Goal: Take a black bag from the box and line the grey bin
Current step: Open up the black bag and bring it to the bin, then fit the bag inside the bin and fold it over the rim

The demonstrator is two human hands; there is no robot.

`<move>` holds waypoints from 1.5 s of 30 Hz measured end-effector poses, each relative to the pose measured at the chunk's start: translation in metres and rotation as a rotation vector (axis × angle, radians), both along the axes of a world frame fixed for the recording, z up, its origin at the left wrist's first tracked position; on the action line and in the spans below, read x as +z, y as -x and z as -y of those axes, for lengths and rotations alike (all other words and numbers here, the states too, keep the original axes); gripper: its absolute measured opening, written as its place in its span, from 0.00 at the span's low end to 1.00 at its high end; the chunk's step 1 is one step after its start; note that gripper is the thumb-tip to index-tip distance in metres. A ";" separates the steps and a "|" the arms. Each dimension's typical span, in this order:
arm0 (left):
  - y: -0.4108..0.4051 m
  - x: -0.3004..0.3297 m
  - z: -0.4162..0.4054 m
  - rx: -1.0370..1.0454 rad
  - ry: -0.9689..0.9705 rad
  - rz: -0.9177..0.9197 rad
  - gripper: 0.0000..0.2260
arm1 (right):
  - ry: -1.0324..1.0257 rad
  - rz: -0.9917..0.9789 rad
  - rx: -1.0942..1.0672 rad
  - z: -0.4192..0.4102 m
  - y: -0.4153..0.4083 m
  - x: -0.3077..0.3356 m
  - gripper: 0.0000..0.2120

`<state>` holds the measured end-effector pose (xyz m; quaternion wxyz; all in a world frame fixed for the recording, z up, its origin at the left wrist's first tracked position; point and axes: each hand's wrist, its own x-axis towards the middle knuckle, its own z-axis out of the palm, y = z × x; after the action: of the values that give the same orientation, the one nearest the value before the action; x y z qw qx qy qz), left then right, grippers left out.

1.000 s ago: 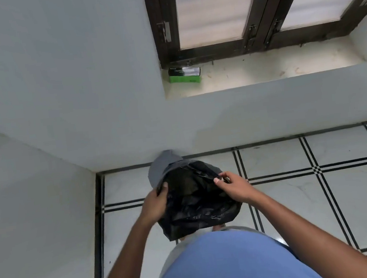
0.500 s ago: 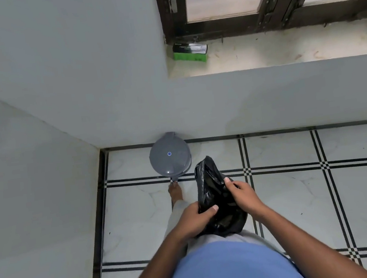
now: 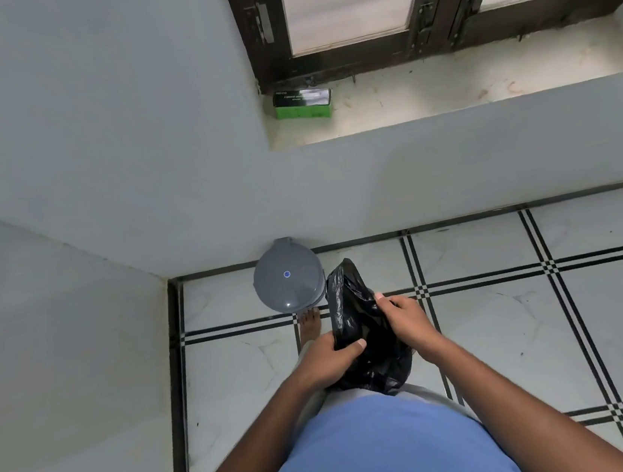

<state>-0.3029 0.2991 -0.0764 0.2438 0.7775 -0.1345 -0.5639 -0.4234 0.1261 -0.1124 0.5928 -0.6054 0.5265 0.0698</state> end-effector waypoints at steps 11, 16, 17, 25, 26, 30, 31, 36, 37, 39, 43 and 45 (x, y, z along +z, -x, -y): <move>-0.066 -0.014 -0.012 0.407 -0.031 -0.128 0.26 | 0.224 -0.287 0.186 -0.004 -0.064 -0.005 0.22; -0.106 -0.029 -0.031 0.536 -0.100 -0.182 0.23 | 0.239 -0.320 0.262 0.005 -0.100 -0.019 0.21; -0.113 -0.031 -0.034 0.554 -0.096 -0.187 0.23 | 0.209 -0.304 0.260 0.005 -0.107 -0.026 0.21; -0.174 -0.067 -0.049 0.730 -0.111 -0.174 0.26 | -0.154 -0.147 0.124 -0.008 -0.170 -0.061 0.21; -0.181 -0.071 -0.049 0.735 -0.114 -0.164 0.26 | -0.165 -0.142 0.117 -0.012 -0.178 -0.067 0.21; -0.210 -0.086 -0.042 0.775 -0.128 -0.162 0.24 | -0.206 -0.144 0.110 -0.021 -0.206 -0.100 0.22; -0.216 -0.092 -0.040 0.792 -0.129 -0.164 0.23 | -0.217 -0.147 0.121 -0.023 -0.212 -0.109 0.22; -0.247 -0.148 -0.035 0.837 -0.138 -0.146 0.17 | -0.249 -0.154 0.103 -0.024 -0.239 -0.181 0.24; -0.253 -0.163 -0.035 0.839 -0.135 -0.138 0.16 | -0.257 -0.146 0.102 -0.023 -0.244 -0.198 0.23; -0.262 -0.187 -0.035 0.838 -0.126 -0.118 0.16 | -0.253 -0.146 0.105 -0.020 -0.253 -0.227 0.20; -0.278 -0.235 -0.035 0.832 -0.126 -0.092 0.16 | -0.266 -0.183 0.109 -0.024 -0.278 -0.292 0.23; -0.285 -0.253 -0.037 0.838 -0.130 -0.077 0.14 | -0.284 -0.169 0.098 -0.031 -0.292 -0.313 0.24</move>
<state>-0.0179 0.3361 -0.3293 0.4071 0.7571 0.2381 -0.4521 -0.1311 0.1571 -0.4257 0.6218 -0.5327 0.5291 0.2229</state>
